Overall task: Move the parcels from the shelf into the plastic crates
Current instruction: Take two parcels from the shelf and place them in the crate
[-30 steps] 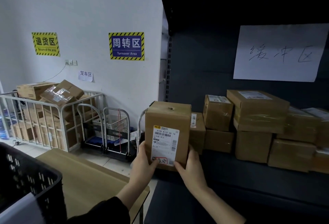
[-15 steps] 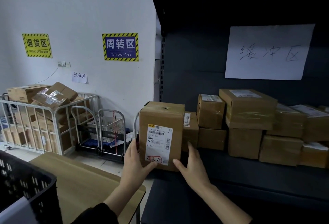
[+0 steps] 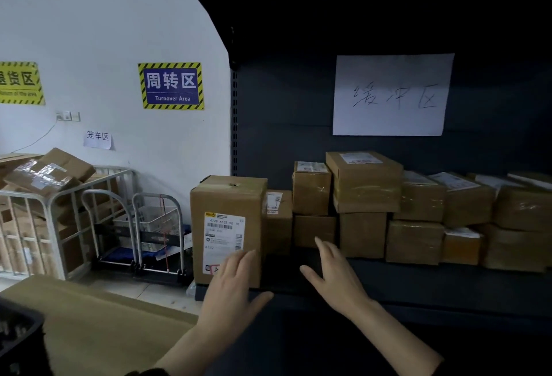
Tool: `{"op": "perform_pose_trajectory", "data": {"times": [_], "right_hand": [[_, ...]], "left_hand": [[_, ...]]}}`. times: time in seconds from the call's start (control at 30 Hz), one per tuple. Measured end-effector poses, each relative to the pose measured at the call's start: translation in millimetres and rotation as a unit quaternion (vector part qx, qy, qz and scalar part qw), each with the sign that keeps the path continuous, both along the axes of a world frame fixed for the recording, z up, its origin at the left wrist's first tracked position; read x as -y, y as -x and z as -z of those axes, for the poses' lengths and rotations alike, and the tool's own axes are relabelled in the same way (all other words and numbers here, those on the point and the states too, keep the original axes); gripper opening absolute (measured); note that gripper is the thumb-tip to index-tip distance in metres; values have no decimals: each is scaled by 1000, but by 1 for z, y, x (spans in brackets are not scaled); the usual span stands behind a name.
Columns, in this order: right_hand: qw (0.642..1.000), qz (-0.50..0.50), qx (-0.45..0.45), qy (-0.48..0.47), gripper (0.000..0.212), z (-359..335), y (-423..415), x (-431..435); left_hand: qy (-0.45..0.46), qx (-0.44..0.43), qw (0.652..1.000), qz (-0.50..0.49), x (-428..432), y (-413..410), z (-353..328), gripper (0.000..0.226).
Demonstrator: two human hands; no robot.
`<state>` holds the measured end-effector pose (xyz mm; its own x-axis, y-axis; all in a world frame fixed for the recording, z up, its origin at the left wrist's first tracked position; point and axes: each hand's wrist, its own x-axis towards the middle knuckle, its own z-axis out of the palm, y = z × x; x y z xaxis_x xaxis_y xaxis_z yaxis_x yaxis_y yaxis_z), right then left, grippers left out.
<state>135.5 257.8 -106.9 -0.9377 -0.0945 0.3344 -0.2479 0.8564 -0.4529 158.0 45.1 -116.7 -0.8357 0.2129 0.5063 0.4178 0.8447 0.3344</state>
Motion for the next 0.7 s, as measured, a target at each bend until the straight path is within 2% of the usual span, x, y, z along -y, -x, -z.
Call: {"op": "perform_pose_trajectory", "data": {"times": [0.3, 0.7], "right_hand": [[995, 79, -31, -60, 64, -31, -14, -78], [984, 148, -68, -69, 62, -81, 6, -147]], "left_hand": [[77, 29, 995, 56, -72, 37, -28, 78], [37, -3, 998, 51, -135, 78, -73, 73]]}}
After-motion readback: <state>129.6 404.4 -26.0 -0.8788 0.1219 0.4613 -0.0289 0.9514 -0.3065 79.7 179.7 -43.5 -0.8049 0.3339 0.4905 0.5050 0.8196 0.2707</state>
